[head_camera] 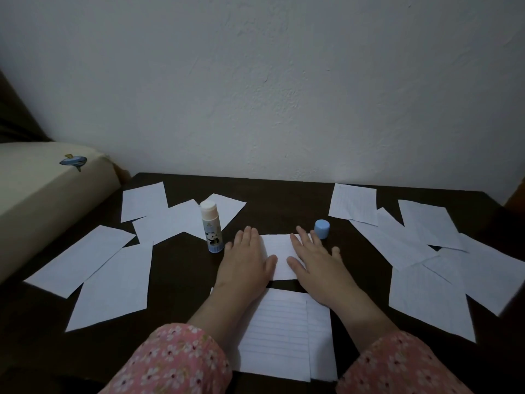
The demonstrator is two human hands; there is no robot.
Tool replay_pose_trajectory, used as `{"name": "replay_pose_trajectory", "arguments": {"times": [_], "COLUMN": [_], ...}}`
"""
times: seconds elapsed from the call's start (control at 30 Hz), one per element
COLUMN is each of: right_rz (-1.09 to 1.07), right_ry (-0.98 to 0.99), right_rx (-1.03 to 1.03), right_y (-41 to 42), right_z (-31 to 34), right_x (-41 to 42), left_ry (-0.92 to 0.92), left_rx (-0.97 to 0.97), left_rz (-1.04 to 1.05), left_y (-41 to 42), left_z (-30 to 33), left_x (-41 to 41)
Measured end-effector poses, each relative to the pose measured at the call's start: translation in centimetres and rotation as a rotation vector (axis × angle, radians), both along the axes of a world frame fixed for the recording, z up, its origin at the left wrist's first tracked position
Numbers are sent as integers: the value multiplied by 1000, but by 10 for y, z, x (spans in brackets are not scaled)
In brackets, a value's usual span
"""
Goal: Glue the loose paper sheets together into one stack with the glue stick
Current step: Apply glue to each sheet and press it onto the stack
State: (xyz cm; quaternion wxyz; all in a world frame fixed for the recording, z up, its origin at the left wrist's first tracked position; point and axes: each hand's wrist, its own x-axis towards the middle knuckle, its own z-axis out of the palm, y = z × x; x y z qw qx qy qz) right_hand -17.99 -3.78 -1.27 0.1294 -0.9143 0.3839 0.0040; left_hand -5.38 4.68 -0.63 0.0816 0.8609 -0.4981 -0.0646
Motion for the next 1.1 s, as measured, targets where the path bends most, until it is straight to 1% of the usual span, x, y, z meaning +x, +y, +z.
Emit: {"name": "replay_pose_trajectory", "arguments": {"times": [0.07,0.13,0.2,0.3,0.4,0.53,0.63,0.67,0.73,0.8,0.87,0.93,1.0,1.03,1.1], "right_rz": [38,89,105,56,7,-32,-31,-30,-31,-43,-68,-98,-124,-136,-163], "right_ry": [-22,36,115,146,152,166,164,158,137,92,-17,-174,-278,-280,-194], "right_rx": [-2,18,16,24,17,-10,-9,-3,14,16,-27,-132,-203,-209,-182], "right_y": [1,4,5,7,9,11,10,10,8,8,8,7,4,1,-2], "right_z": [2,2,1,1,1,-4,-4,-4,-5,-5,-4,-2,-1,-1,-4], "right_x": [-4,-7,-9,-11,-11,-8,-9,-9,-10,-10,-9,-7,-5,-4,-1], "left_ry": [21,64,84,108,155,180,202,216,238,246,278,354,412,430,450], "left_rx": [-30,9,70,118,148,127,34,-45,-278,-496,-624,-663,-631,-618,-599], "left_rz": [-109,-214,-258,-229,-159,-136,-140,-140,-108,21,236,411,481,467,414], "left_y": [3,6,8,13,19,21,27,32,42,51,55,54,51,49,44], "left_z": [3,5,4,5,7,7,5,4,3,6,7,3,-1,-3,-3], "left_x": [-1,-1,2,10,21,23,23,25,29,33,41,54,62,66,68]}}
